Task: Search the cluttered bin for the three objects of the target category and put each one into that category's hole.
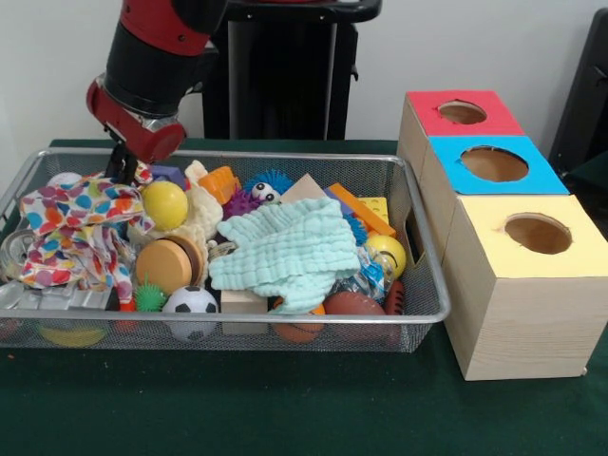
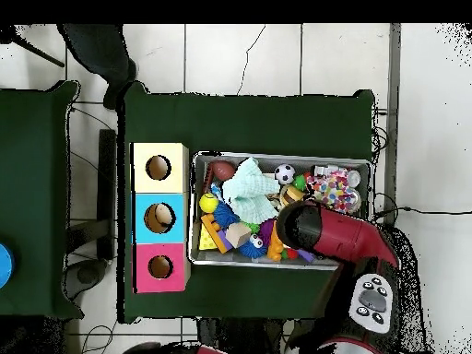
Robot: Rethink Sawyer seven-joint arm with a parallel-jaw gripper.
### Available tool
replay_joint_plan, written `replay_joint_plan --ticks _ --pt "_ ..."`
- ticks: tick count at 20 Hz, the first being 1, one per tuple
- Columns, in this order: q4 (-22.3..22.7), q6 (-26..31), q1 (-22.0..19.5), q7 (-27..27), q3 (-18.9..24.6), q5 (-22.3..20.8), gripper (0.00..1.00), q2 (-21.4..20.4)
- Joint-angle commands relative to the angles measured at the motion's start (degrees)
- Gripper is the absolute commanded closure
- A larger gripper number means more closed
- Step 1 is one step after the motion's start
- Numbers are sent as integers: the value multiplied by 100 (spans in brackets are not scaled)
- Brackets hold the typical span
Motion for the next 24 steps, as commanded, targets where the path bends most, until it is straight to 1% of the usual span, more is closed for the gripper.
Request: replay_joint_plan --ticks 1,10,16,19,21,24 --pt "-349 868 16 376 971 411 100 -77" --pt "-378 1232 336 676 875 617 100 -113" --pt "-281 1629 450 857 981 968 100 -161" --pt "-75 1654 377 779 1214 1163 100 -223" --pt "18 1571 394 823 1275 1262 100 -213" --pt "91 1412 457 920 1249 1359 100 -176"
